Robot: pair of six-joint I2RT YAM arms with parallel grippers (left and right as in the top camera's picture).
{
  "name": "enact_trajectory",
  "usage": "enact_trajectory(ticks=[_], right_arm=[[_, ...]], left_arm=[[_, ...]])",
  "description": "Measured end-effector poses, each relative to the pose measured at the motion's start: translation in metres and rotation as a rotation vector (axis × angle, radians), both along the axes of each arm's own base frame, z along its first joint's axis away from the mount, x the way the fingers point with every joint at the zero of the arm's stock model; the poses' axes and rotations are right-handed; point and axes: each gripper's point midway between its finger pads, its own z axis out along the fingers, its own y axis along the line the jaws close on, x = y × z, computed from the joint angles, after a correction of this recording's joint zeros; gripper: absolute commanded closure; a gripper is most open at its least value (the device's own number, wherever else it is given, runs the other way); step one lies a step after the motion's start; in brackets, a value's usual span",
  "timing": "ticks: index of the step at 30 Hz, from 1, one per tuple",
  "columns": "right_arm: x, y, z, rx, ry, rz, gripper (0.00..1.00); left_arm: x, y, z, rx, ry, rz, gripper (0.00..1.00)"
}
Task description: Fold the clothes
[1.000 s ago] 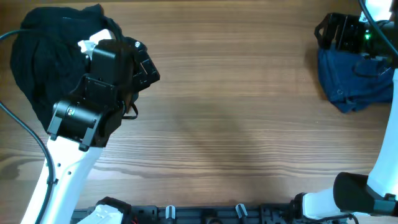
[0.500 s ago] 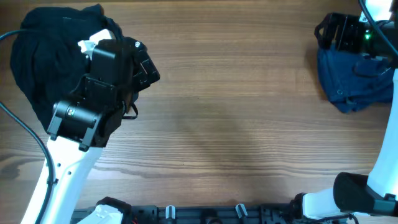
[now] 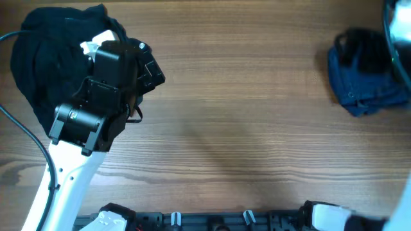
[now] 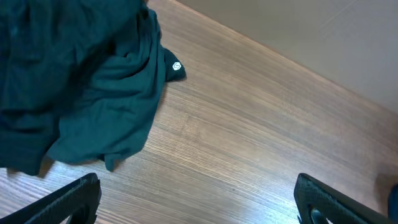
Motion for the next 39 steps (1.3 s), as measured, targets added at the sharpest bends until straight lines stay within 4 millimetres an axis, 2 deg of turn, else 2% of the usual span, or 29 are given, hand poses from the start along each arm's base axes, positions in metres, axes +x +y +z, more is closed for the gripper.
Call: enact_trajectory(ticks=[1,3,6,8,10,12,15,16,20,25,31,39], right_arm=[[-0.023,0.000,0.010,-0.032,-0.043,-0.004,0.00],[-0.048,0.001,0.021,-0.063,-0.120,-0.005,0.00],[-0.054,0.002,0.044,-0.112,-0.356,0.002,0.00],[-0.050,0.008,0.047,-0.140,-0.523,0.046,0.00],[-0.050,0.020,0.032,-0.167,-0.623,0.124,0.00],[-0.054,0.034,0.001,-0.186,-0.696,0.212,0.00],[-0.061,0.047,-0.025,-0.213,-0.825,0.290,0.00],[-0.066,0.052,-0.044,-0.216,-0.870,0.317,0.00],[-0.077,0.060,-0.075,-0.227,-1.030,0.343,0.00],[-0.085,0.068,-0.124,-0.199,-1.055,0.369,0.00],[-0.090,0.077,-0.148,-0.160,-1.055,0.382,0.00],[-0.075,0.059,-0.178,0.009,-0.945,0.206,0.00]], left_arm=[[0.000,0.000,0.000,0.000,0.000,0.001,0.00],[0.000,0.000,0.000,-0.001,0.002,0.002,0.00],[0.000,0.000,-0.001,-0.001,0.003,0.003,0.00],[0.000,0.000,0.000,-0.001,0.003,0.003,0.00],[-0.001,0.000,-0.001,-0.001,0.003,0.002,0.00],[0.000,0.000,0.000,-0.001,0.001,0.003,0.00],[0.000,0.000,-0.001,-0.001,0.002,0.003,0.00],[0.000,0.000,-0.001,-0.001,0.002,0.003,0.00],[0.000,0.000,-0.001,0.000,0.005,0.003,0.00],[0.000,0.000,-0.001,-0.001,0.003,0.003,0.00],[0.000,0.000,-0.001,-0.001,0.004,0.003,0.00],[0.000,0.000,-0.001,-0.001,0.004,0.003,0.00]])
